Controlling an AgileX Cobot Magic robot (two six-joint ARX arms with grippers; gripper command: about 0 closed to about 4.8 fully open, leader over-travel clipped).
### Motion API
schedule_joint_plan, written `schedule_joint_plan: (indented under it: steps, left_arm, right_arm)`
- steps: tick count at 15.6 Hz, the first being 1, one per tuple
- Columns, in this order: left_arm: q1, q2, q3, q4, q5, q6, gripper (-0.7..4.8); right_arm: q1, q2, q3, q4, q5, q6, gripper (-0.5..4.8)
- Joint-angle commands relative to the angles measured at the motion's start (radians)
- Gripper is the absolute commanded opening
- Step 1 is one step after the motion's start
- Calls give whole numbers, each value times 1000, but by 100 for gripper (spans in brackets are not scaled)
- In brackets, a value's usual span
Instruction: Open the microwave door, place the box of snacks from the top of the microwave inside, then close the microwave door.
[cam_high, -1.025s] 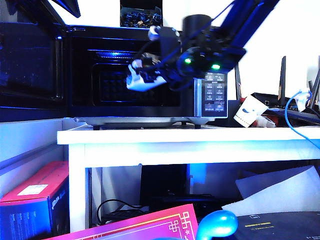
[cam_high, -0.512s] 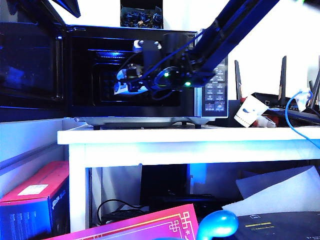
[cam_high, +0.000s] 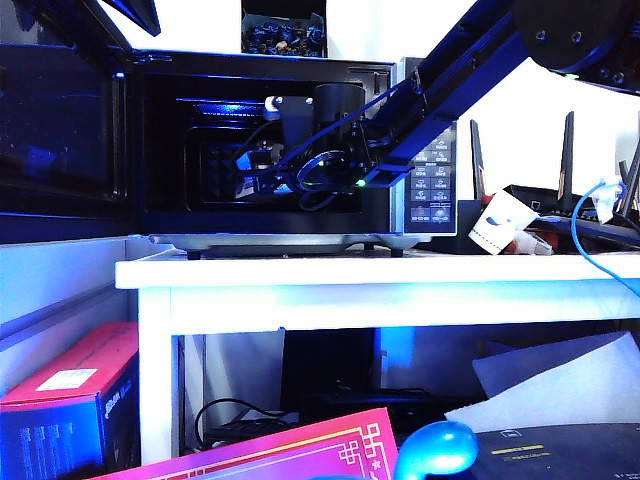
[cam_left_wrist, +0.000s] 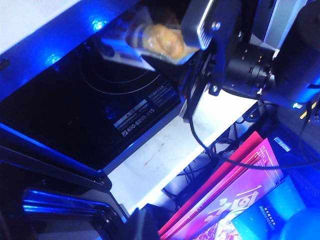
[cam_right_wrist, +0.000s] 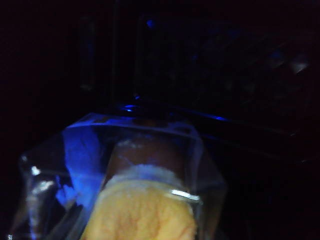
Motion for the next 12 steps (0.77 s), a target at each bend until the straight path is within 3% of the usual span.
schedule_joint_plan:
  steps: [1,3,4,5,8,12]
  left_arm:
    - [0,-5,5,-10,5,0,-6]
    - [0,-5,5,-13,5,0,-6]
    - [0,-5,5,-13,5,0,-6]
    - [0,-5,5,-13,5,0,-6]
    - [0,-5,5,-13,5,0,-6]
    - [0,-5,4,-16,5,0,-6]
  right_arm:
    - [4,-6,8,76,0,-14,315]
    - [3,-2,8,70,8,-14,325]
    - [3,0,8,68,16,-21,457]
    - [3,0,8,67,14,-24,479]
    - [5,-10,8,43,11,-25,479]
    - [18,-111,8,-202,26,-73,479]
